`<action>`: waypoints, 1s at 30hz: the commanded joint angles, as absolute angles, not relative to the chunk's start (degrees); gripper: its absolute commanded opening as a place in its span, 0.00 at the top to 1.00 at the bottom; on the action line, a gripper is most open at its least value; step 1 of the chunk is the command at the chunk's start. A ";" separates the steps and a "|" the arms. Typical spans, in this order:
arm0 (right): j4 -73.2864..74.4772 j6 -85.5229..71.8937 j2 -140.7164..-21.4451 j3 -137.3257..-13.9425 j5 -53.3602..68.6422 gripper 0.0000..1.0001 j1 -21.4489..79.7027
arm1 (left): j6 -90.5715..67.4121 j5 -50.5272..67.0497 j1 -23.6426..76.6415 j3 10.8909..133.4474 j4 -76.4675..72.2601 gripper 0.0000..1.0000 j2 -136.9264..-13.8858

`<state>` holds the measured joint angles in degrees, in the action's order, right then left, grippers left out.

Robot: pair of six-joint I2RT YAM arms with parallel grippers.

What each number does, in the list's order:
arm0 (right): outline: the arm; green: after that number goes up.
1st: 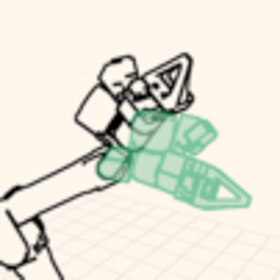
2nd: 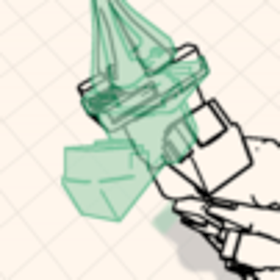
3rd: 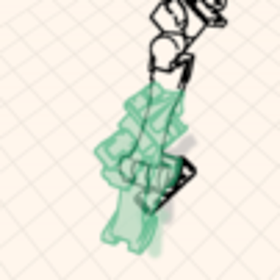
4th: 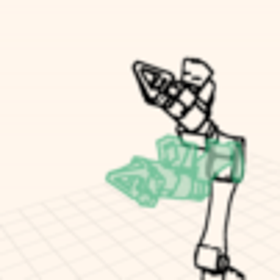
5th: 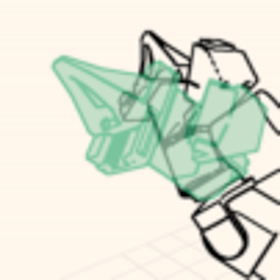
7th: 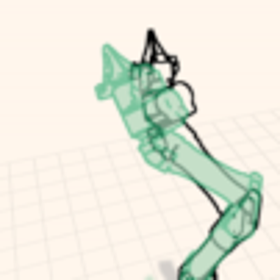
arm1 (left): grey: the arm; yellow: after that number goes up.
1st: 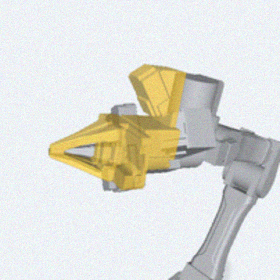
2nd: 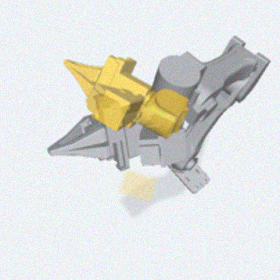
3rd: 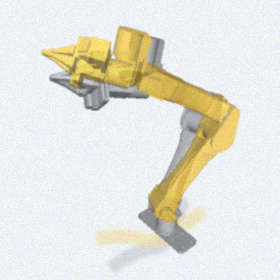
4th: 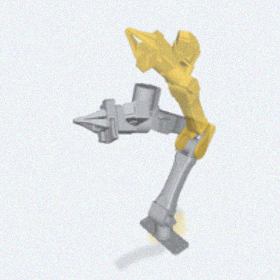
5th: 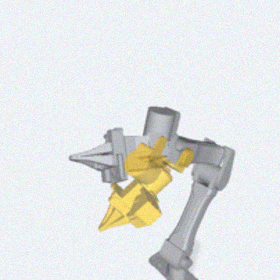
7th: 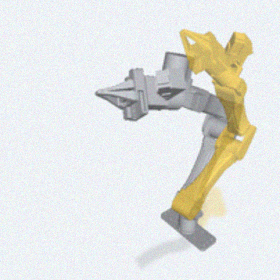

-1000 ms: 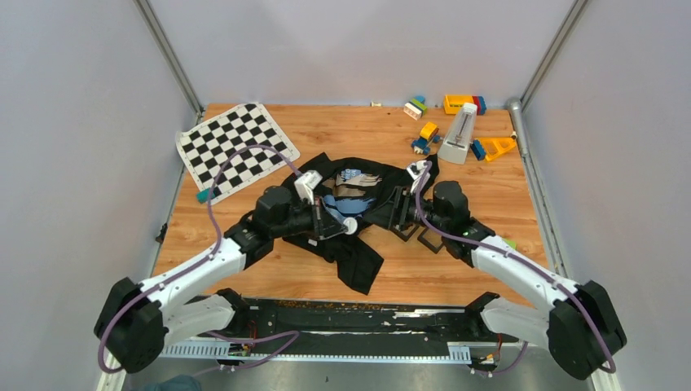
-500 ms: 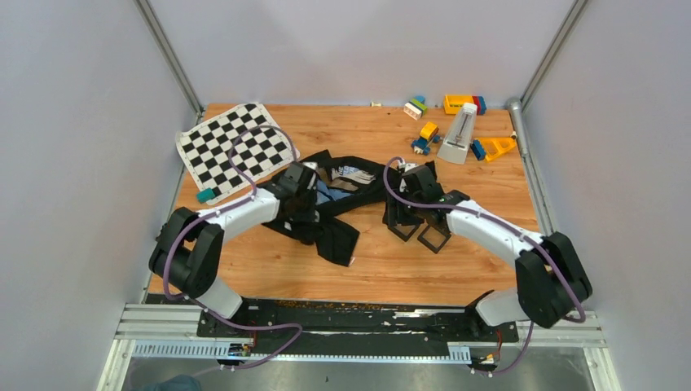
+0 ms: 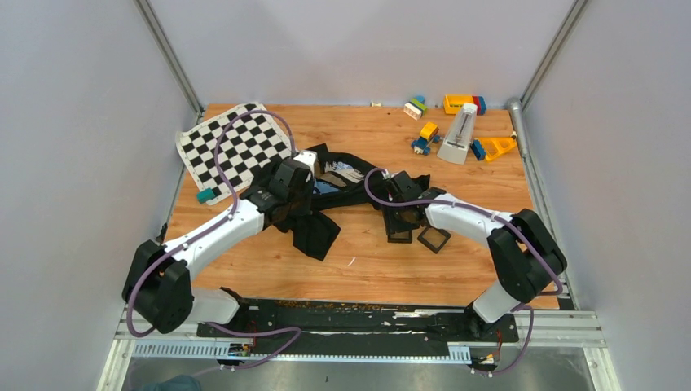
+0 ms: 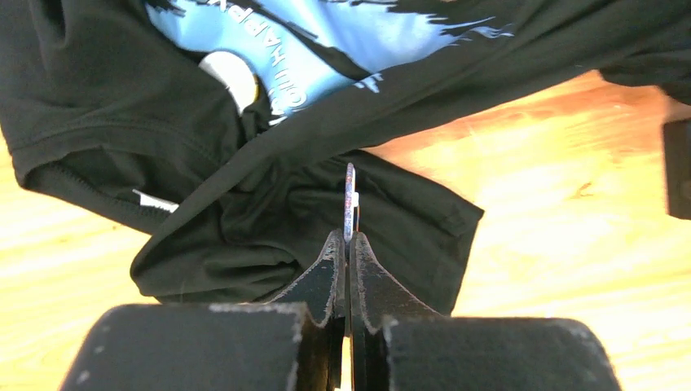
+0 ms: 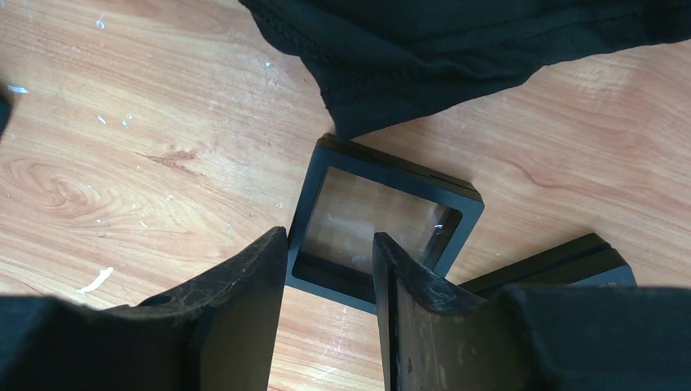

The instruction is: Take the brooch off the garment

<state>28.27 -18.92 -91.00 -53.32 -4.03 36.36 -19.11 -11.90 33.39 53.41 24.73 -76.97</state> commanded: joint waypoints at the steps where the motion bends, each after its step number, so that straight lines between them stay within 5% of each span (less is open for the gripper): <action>1: 28.95 -18.28 -89.98 -54.73 -5.66 0.56 37.31 | -16.94 -10.54 33.58 50.86 20.37 1.00 -73.24; 19: 30.50 -20.85 -82.08 -51.22 1.74 0.49 38.41 | -14.04 3.65 34.53 42.13 7.31 1.00 -68.94; 30: 29.90 -23.55 -89.23 -52.69 2.63 0.52 40.38 | -16.96 -18.94 35.34 47.19 19.14 1.00 -72.45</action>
<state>30.65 -20.73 -87.35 -51.37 1.32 39.00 -15.94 -7.92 34.54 42.59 14.15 -71.88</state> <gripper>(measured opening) 0.488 0.008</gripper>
